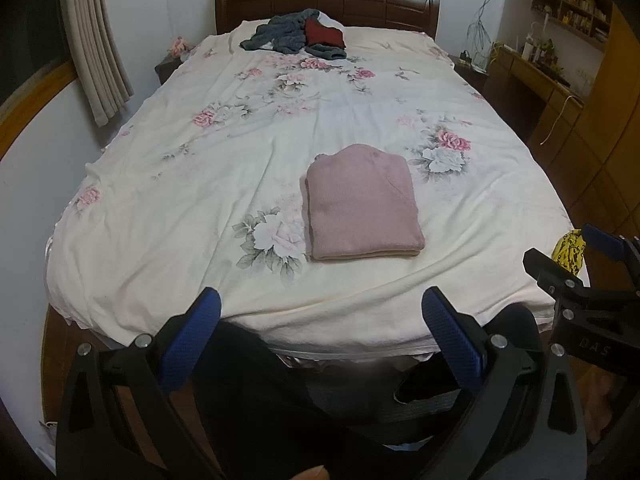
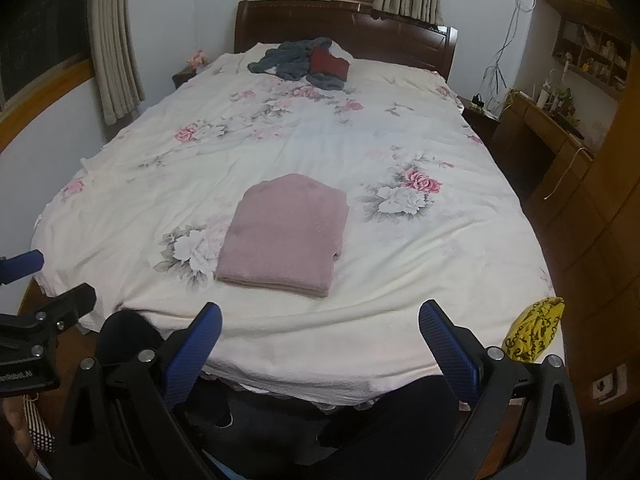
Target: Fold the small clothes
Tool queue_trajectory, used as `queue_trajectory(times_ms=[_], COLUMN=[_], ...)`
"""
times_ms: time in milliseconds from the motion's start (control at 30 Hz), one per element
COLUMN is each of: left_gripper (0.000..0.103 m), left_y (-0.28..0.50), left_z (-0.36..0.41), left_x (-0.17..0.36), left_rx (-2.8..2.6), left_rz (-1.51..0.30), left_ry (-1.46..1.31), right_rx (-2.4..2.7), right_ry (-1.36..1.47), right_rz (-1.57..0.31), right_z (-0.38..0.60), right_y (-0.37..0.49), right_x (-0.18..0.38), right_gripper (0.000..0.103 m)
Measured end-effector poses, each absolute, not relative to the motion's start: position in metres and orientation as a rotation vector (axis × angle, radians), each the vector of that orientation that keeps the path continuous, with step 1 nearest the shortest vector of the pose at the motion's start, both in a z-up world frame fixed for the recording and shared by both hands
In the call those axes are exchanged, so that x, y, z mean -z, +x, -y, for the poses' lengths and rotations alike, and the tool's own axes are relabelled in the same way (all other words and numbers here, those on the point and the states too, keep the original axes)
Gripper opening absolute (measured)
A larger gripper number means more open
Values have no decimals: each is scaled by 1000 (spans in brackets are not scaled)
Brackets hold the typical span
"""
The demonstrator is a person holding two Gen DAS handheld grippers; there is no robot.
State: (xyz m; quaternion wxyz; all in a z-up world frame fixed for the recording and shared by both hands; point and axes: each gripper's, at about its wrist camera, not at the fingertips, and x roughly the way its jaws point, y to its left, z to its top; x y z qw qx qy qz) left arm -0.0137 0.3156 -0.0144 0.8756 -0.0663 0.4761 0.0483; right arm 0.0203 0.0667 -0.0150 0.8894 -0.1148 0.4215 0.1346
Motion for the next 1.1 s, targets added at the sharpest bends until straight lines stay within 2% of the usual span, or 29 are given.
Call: queue_trajectory(times_ms=[1100], left_gripper=[100], left_y=[-7], left_z=[-314], left_x=[19], left_rx=[-89], left_rz=[-1005], left_ry=[-129], right_rx=[-282], right_ry=[-224], right_rz=[-876], right_z=[-69], right_y=[21], right_x=[20], right_gripper=[99])
